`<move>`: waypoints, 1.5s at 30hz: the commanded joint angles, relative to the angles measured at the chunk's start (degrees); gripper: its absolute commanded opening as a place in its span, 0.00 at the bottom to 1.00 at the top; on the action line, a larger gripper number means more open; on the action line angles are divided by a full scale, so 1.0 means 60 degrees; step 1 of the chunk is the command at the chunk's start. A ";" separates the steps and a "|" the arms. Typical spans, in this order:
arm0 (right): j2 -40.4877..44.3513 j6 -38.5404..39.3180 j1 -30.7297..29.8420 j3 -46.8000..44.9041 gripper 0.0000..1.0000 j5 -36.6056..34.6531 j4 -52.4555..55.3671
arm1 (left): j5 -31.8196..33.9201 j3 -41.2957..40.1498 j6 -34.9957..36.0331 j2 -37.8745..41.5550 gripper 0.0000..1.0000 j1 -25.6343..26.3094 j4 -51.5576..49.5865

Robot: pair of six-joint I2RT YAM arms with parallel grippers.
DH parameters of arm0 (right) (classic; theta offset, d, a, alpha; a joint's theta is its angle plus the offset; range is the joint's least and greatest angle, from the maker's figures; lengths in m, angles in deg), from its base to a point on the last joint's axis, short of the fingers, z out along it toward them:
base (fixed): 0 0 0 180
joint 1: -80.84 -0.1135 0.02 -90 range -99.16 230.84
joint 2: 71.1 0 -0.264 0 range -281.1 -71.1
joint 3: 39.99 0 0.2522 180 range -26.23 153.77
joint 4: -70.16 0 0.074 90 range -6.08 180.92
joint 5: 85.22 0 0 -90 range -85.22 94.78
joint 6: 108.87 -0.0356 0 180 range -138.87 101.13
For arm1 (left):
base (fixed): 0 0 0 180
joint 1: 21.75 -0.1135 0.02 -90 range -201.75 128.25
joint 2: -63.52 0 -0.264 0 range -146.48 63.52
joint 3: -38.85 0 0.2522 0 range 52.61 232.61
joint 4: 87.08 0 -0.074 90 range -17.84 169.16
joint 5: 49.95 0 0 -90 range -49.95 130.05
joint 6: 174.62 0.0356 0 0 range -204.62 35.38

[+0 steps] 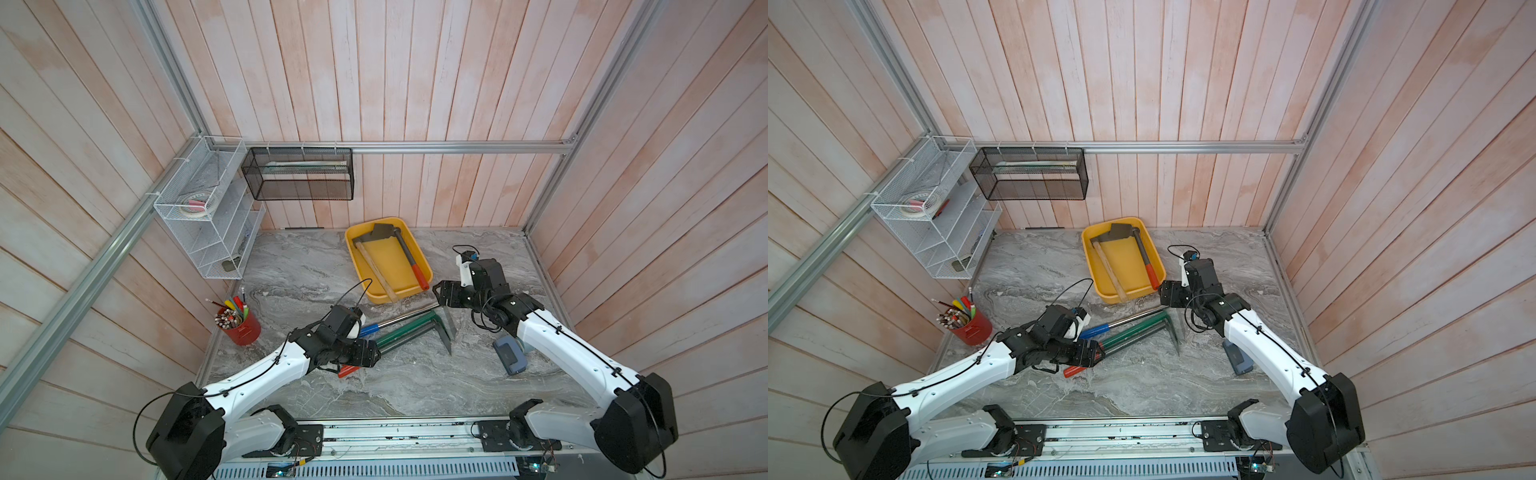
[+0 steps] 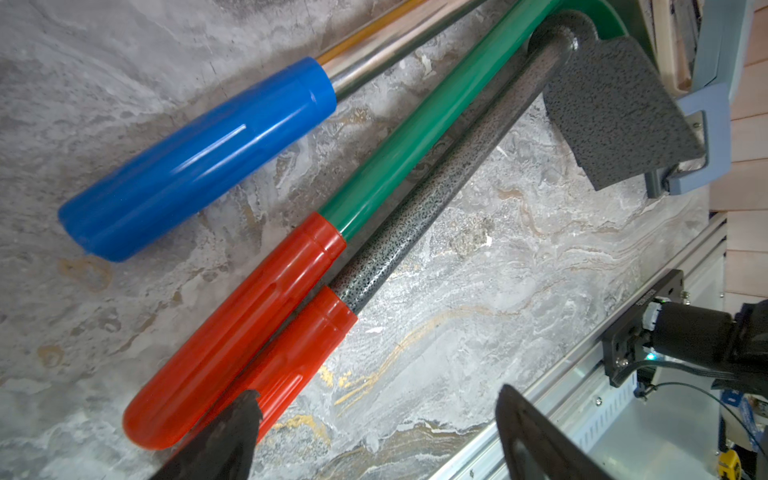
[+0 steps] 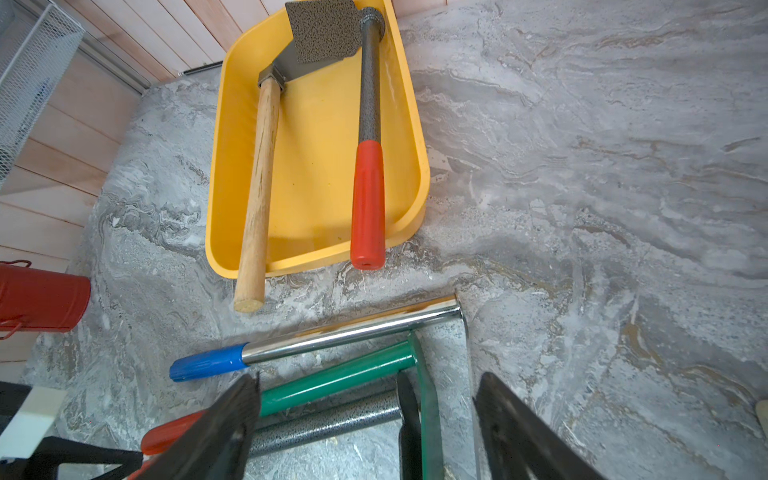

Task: Put the small hoe into the storage box
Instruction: Pick up the hoe from the center of the board.

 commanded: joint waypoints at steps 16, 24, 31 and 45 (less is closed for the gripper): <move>0.0867 -0.0317 -0.0037 -0.0520 0.82 0.0358 0.0388 | 0.0792 0.0546 0.0859 -0.1303 0.73 0.0580 0.0152; 0.1042 -0.0375 -0.0037 -0.0771 0.81 0.0574 0.0319 | 0.0908 0.0719 0.0975 -0.1912 0.71 0.0589 0.0161; 0.0999 -0.0332 -0.0031 -0.0745 0.81 0.0683 0.0321 | 0.0689 0.0817 0.0921 -0.2203 0.68 0.0741 0.0192; 0.0873 -0.0257 -0.0030 -0.0716 0.81 0.0766 0.0285 | 0.1072 0.0940 0.0828 -0.2461 0.65 0.1371 -0.0233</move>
